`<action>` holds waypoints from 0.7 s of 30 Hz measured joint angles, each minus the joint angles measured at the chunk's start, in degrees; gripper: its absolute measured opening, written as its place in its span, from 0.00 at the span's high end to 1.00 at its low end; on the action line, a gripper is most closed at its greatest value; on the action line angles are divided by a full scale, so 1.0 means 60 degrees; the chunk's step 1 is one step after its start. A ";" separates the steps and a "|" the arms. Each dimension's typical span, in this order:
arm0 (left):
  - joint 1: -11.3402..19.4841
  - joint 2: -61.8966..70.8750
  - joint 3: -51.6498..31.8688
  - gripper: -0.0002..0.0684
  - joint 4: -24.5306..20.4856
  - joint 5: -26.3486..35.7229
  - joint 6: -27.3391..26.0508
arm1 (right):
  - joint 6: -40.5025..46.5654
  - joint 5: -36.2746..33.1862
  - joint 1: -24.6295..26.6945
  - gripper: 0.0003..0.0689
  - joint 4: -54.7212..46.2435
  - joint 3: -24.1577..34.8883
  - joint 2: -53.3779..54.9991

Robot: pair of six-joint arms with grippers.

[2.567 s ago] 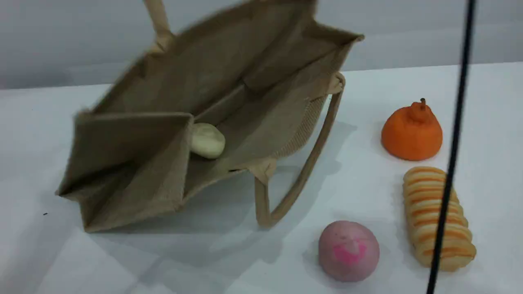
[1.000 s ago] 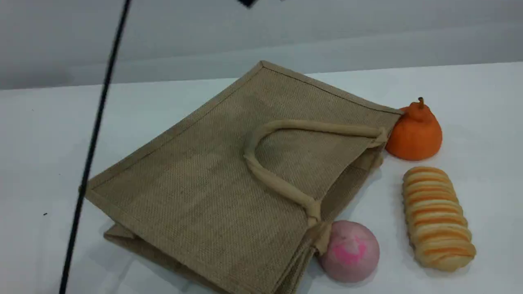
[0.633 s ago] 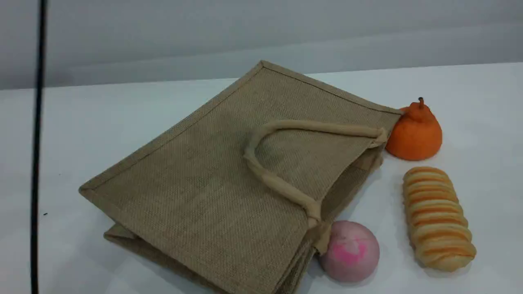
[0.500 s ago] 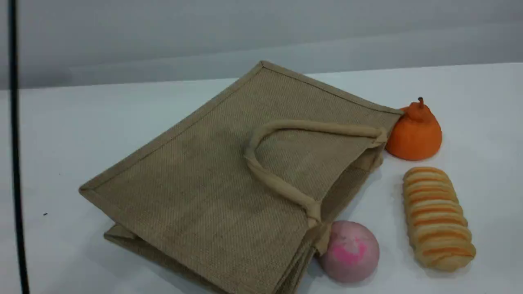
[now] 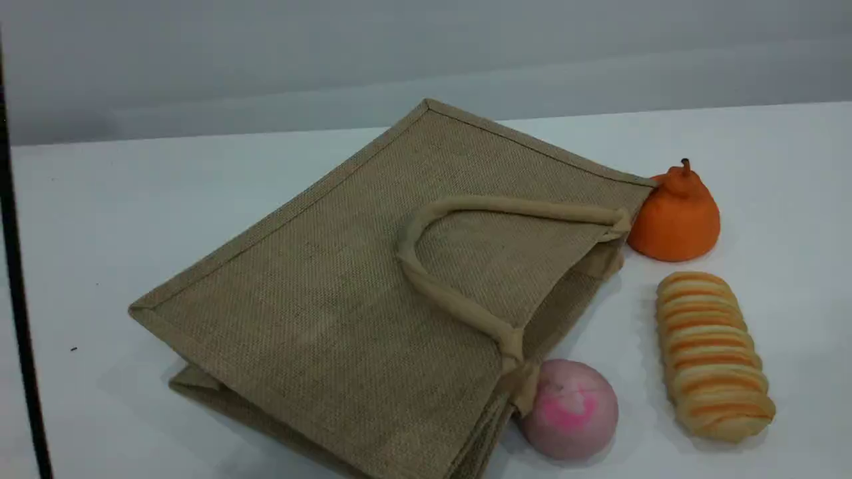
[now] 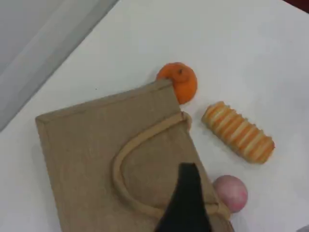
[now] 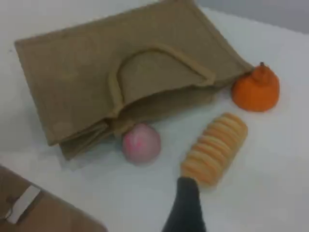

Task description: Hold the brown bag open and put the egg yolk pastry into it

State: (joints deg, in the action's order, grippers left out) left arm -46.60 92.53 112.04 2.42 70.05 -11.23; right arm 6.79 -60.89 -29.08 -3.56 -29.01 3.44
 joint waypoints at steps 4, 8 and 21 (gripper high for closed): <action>-0.0261 -0.0309 -0.0124 0.18 -0.0009 -0.0010 0.0117 | 0.0000 -0.0011 0.0000 0.25 0.0010 0.0000 0.0000; -0.0261 -0.0961 -0.0829 0.18 -0.0174 -0.0028 0.0180 | 0.0000 -0.0023 0.0000 0.25 0.0021 0.0000 0.0000; -0.0261 -0.4634 -0.6337 0.18 0.0130 -0.0013 0.1298 | -0.0003 -0.0040 -0.0008 0.25 0.0028 0.0000 0.0000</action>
State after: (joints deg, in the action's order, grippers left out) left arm -48.16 64.73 74.02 3.20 69.97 -3.45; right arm 6.77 -61.13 -29.13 -3.40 -29.01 3.44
